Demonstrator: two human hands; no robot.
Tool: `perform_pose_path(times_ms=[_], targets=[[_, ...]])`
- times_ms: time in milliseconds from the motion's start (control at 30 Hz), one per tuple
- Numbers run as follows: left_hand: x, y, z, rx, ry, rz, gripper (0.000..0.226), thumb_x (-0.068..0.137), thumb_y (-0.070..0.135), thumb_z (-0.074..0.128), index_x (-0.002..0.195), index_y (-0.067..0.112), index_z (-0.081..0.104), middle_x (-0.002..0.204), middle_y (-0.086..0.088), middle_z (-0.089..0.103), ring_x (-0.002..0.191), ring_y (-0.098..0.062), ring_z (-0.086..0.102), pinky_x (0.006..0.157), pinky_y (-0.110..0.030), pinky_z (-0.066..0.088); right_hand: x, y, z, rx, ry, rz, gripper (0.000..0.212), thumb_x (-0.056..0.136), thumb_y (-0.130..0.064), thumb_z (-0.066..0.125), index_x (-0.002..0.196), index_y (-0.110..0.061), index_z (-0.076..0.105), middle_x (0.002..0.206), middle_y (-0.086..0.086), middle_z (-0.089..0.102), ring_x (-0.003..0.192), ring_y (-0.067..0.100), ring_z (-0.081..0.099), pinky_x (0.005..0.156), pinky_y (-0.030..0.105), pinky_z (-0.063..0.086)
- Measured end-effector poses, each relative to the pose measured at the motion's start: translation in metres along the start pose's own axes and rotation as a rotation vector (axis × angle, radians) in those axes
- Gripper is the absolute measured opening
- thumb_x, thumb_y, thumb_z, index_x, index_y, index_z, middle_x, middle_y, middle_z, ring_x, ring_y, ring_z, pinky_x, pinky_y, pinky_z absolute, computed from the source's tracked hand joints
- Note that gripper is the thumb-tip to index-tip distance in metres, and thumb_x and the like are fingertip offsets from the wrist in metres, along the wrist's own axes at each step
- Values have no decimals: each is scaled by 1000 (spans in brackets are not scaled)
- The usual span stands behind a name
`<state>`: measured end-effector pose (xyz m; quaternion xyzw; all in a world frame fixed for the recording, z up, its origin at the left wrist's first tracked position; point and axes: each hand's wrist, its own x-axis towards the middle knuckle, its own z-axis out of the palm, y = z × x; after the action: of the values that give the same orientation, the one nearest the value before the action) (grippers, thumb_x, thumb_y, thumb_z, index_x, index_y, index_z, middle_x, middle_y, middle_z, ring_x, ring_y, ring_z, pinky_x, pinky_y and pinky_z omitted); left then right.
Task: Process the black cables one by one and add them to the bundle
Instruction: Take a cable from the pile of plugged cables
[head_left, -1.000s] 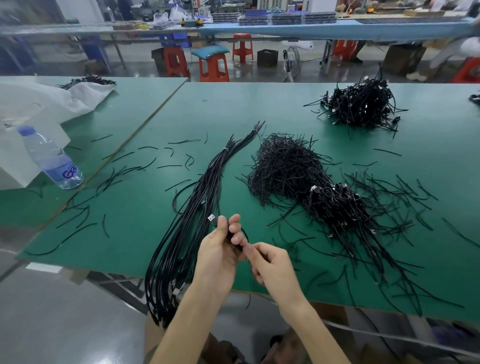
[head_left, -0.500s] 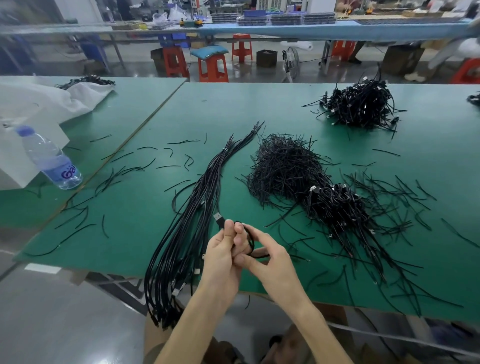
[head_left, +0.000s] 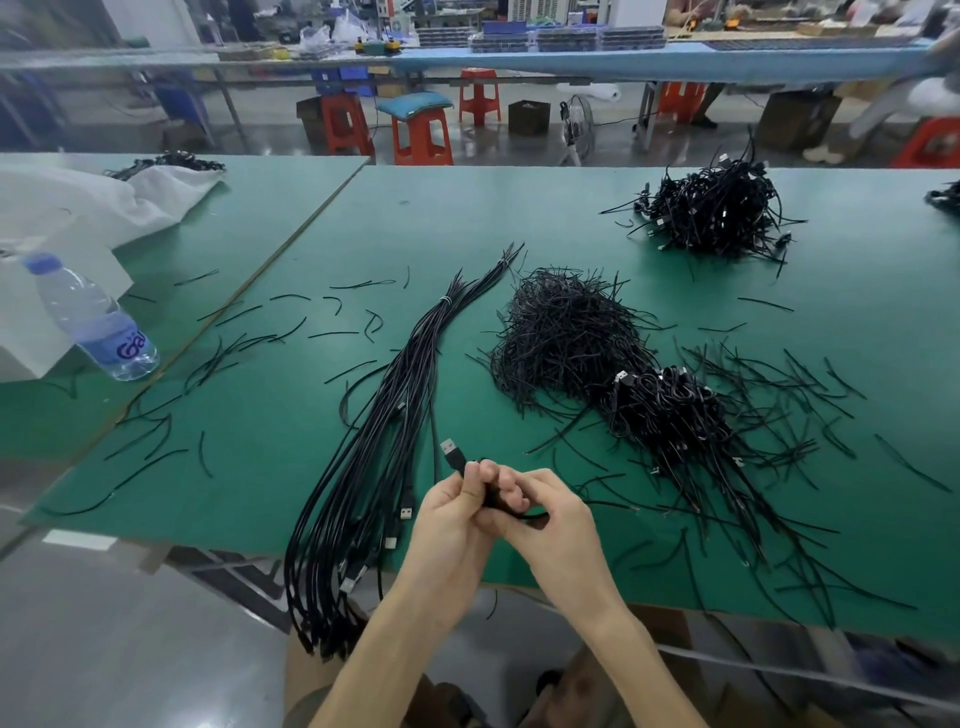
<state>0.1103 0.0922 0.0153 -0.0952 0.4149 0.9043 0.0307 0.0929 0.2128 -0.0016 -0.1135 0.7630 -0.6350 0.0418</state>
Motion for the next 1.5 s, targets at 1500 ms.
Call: perform_pose_path(times_ms=[1500], targets=[[-4,25,-12,668,-32,-65,24,100,20,59,87,9,77,96,-8,79,98,-19,75,87,-24,56,3,1,-6,-144,-61,-94,42,87,-15,79,127,-24,70,98,-10,63,97,8,64,86,17,50]])
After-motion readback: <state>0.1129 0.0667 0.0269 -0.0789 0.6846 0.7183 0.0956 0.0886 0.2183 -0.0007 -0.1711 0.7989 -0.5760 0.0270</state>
